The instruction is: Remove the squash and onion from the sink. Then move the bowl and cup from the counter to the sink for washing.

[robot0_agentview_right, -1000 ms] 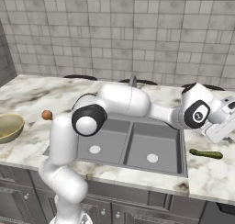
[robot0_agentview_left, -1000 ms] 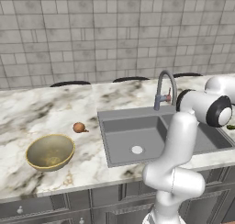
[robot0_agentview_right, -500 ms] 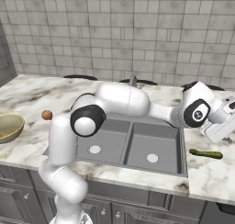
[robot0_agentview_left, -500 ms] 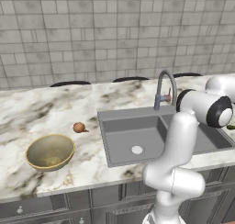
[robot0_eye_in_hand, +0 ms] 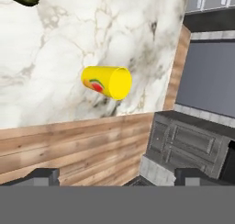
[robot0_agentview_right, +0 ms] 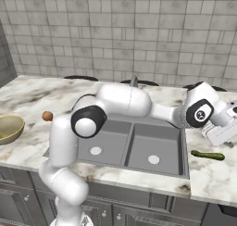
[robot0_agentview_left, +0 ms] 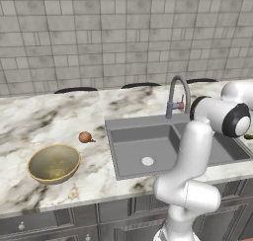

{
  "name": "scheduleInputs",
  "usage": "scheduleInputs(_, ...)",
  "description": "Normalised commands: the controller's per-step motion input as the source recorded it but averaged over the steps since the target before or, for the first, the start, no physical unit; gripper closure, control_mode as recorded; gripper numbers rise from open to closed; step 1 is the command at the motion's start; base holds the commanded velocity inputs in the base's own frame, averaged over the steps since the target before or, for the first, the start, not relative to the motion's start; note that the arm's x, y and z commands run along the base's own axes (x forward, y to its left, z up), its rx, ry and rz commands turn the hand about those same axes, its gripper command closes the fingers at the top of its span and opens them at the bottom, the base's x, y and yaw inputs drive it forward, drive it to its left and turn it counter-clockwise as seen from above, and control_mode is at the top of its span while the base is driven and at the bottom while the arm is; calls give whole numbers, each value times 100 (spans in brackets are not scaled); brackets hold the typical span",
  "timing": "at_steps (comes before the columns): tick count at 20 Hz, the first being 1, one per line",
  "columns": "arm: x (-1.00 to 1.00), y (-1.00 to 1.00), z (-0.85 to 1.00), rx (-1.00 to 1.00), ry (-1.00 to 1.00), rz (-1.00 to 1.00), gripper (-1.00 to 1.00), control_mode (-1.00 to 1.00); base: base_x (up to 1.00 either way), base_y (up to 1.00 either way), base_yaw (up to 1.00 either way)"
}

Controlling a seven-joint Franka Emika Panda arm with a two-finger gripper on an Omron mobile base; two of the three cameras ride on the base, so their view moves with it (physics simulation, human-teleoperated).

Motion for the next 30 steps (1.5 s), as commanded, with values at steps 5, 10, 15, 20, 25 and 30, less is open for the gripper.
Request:
scheduleInputs(5,-7,0,0,10,0,-12,-100,-100,0,0,0)
scheduleInputs(10,-3,1,0,9,0,-13,-100,-100,0,0,0)
scheduleInputs(15,-4,0,0,8,0,-11,-100,-100,0,0,0)
scheduleInputs(20,-2,0,0,5,0,-11,-100,-100,0,0,0)
scheduleInputs(25,0,0,0,1,0,-11,-100,-100,0,0,0)
scheduleInputs(30,0,0,0,0,0,-11,-100,-100,0,0,0)
